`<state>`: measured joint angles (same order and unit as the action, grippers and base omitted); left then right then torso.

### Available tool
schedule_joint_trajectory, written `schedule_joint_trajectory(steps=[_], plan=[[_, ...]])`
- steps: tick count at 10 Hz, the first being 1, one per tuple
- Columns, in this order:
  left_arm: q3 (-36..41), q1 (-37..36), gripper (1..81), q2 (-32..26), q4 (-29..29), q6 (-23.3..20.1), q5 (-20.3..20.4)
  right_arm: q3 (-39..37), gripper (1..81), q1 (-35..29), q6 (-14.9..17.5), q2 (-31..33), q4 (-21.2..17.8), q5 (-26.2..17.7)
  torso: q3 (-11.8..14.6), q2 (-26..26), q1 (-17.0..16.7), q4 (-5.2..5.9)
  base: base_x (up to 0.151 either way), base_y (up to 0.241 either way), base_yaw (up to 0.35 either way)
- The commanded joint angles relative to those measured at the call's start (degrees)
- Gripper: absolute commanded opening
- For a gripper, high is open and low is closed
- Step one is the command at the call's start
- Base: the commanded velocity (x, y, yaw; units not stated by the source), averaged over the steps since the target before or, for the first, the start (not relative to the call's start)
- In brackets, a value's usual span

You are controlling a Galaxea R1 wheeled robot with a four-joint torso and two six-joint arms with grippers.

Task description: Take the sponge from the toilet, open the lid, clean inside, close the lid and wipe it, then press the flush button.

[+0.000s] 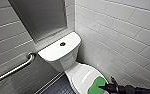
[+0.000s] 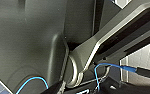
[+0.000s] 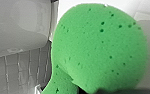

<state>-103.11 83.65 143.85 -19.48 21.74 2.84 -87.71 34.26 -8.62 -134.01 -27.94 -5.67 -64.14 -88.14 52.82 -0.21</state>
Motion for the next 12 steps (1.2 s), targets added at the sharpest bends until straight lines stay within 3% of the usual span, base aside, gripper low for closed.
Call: schedule_joint_trajectory(steps=[1, 7, 10, 12], plan=[[0.7, 0.5, 81.1, -0.7, -0.5, -0.2, -3.8, -8.5, 1.0, -11.5, -0.3, -5.1, -0.2, -10.8, 0.0, 0.0, 0.0, 0.00, 0.000, 0.000, 0.000], [-1.0, 0.5, 81.1, 0.0, -0.2, 0.0, -3.9, -27.7, 1.0, -18.6, -0.7, -23.0, 1.6, -19.3, 0.0, 0.0, 0.0, 0.00, 0.000, 0.000, 0.000], [-1.0, 0.5, 81.1, 0.1, -0.2, 0.0, -3.9, -32.0, 1.0, -20.8, -0.7, -26.2, 3.7, -18.4, 0.0, 0.0, 0.0, 0.00, 0.000, 0.000, 0.000], [-1.0, 0.5, 81.1, 0.0, 0.0, 0.0, -3.9, -36.5, 1.0, -20.4, -0.7, -28.5, 3.9, -15.3, 0.0, 0.0, 0.0, 0.00, 0.000, 0.000, 0.000]])
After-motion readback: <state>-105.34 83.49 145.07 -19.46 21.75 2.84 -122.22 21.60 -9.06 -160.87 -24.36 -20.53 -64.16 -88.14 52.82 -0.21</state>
